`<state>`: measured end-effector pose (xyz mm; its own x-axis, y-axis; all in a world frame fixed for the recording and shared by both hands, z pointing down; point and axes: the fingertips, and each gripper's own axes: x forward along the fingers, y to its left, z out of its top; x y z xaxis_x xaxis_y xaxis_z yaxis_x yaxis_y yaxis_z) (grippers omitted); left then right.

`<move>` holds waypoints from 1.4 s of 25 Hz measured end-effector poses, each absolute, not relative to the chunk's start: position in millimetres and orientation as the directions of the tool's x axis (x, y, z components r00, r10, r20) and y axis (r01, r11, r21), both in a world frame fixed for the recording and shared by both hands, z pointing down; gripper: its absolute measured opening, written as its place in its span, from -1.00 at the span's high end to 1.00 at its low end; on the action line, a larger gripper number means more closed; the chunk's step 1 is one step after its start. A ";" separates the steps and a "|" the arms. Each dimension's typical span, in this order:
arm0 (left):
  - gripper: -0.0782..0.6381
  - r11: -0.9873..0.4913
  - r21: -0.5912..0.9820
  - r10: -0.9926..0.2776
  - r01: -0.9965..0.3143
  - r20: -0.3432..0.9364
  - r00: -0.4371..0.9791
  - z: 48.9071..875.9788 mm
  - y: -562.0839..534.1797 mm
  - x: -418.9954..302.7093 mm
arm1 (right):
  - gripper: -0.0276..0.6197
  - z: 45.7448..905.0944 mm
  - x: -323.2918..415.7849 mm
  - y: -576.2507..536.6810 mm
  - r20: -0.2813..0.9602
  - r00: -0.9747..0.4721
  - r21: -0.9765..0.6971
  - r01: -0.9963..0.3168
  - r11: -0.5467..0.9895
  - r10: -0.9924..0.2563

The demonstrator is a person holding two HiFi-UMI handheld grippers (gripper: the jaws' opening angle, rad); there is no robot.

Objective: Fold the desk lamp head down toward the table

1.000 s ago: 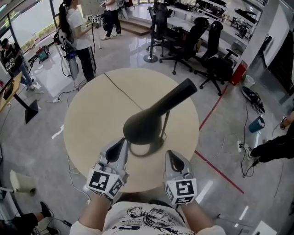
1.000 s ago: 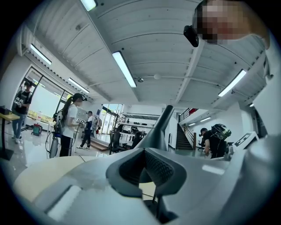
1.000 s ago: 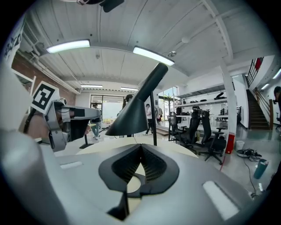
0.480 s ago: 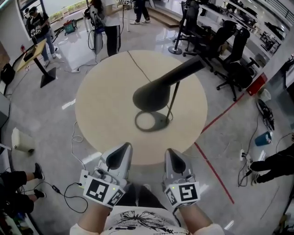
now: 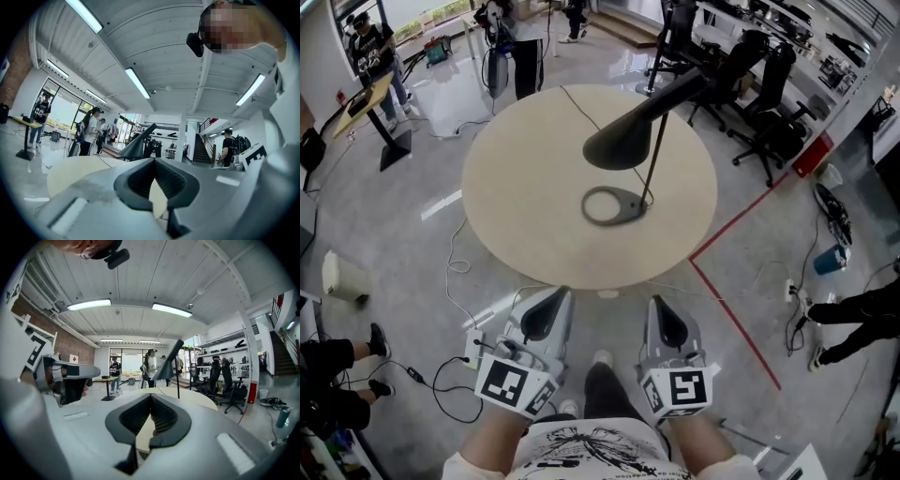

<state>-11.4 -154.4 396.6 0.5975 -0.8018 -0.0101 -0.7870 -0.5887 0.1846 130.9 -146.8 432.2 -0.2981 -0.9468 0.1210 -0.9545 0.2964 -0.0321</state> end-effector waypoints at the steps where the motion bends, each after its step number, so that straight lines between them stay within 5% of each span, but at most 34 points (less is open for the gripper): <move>1: 0.77 -0.593 0.192 -0.798 -0.782 -0.010 0.603 399.6 -141.8 -16.8 | 0.89 433.3 129.3 -133.5 0.115 -0.274 -0.025 -0.962 0.273 -0.955; 18: 0.77 -0.681 0.245 -0.716 -0.690 -0.029 0.697 413.0 29.4 -48.2 | 0.89 438.7 81.2 55.7 0.122 -0.159 0.063 -0.984 0.167 -0.980; 35: 0.77 -0.637 0.164 -0.766 -0.754 -0.018 0.643 395.5 156.3 -62.2 | 0.89 423.8 56.6 185.9 0.137 -0.275 0.061 -0.957 0.285 -0.952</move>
